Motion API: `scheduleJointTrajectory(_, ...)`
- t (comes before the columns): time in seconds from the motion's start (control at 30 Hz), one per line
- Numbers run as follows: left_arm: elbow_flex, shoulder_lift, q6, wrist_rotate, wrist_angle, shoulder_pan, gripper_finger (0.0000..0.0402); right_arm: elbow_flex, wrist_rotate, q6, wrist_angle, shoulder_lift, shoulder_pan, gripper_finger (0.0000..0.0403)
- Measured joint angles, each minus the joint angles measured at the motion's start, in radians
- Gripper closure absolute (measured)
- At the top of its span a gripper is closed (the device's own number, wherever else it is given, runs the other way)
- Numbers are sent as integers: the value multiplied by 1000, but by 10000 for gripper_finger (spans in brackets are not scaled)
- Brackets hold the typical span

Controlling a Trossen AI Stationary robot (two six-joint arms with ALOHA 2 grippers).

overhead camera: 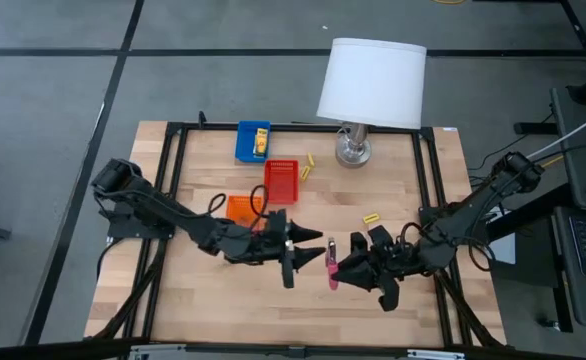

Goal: Pick & Place School Supplies
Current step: Put the pink hole puncher into the orange bin

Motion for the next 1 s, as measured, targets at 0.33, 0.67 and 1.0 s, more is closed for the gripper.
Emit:
scheduleJointTrajectory(0.33,36,19,34,6,-13,18,205,0,27,2,8,0,0,362)
scheduleJointTrajectory(0.67,36,-5,38,-4,-197,-10,202,0,30,15,19,0,10,362)
scheduleJointTrajectory(1.0,36,-11,69,65,-116,-50,190,0,53,19,22,0,31,362)
